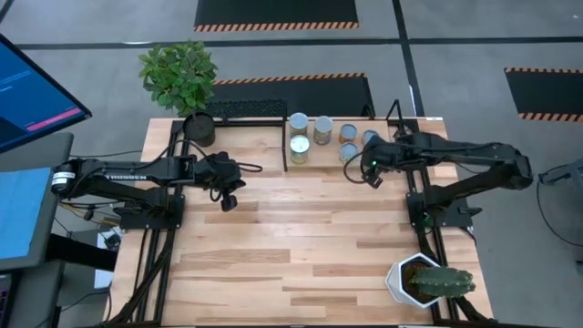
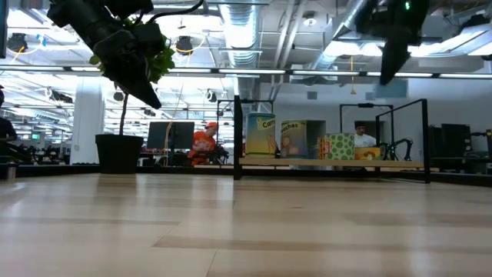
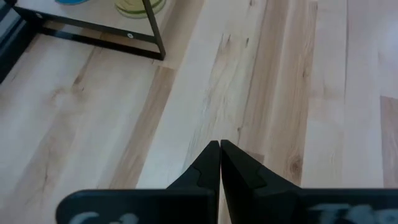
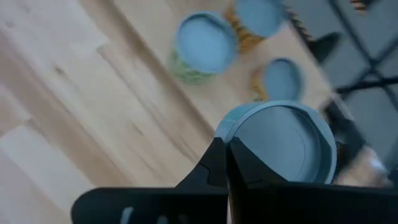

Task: Pick and place cans onto a shelf
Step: Put the canned tuna on the shelf

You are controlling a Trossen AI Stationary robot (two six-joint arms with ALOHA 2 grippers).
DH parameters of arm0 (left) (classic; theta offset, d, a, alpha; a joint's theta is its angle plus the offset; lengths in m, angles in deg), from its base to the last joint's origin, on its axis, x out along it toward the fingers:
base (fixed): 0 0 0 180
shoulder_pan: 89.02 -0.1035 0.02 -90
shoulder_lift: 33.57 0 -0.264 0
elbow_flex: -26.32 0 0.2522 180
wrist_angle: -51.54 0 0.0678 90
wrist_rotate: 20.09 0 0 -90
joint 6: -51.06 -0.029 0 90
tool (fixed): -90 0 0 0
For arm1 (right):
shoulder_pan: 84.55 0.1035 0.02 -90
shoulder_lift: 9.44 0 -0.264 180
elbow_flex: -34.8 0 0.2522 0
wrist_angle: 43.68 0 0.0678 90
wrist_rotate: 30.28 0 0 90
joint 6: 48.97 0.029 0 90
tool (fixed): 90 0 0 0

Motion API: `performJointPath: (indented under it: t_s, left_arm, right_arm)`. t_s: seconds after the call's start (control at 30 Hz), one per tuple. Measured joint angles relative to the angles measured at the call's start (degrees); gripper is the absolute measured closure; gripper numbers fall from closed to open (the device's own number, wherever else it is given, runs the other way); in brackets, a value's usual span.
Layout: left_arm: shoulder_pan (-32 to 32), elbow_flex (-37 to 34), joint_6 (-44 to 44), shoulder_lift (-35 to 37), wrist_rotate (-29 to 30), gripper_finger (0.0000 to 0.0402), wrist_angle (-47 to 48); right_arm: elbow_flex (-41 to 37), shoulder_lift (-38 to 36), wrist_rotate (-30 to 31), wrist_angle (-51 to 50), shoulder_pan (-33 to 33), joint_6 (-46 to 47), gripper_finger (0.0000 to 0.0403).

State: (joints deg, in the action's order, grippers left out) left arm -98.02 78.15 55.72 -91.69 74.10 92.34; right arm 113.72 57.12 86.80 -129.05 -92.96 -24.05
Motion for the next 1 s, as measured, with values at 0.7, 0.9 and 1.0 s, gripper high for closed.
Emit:
performJointPath:
  t_s: [0.7,0.9,1.0]
  left_arm:
    - [0.0,0.0,5.04,0.0,1.21,0.0401,-0.23]
    - [0.01,0.0,5.05,-0.01,2.56,0.0401,-0.69]
    - [0.0,0.0,5.15,-0.01,2.56,0.0401,-0.69]
  right_arm:
    - [-22.25,-2.39,-22.66,29.55,-26.0,-28.06,0.0399]
    - [-22.22,0.67,-25.79,32.14,-29.59,-29.91,0.0399]
    - [-22.22,2.64,-26.39,32.07,-30.2,-30.82,0.0399]
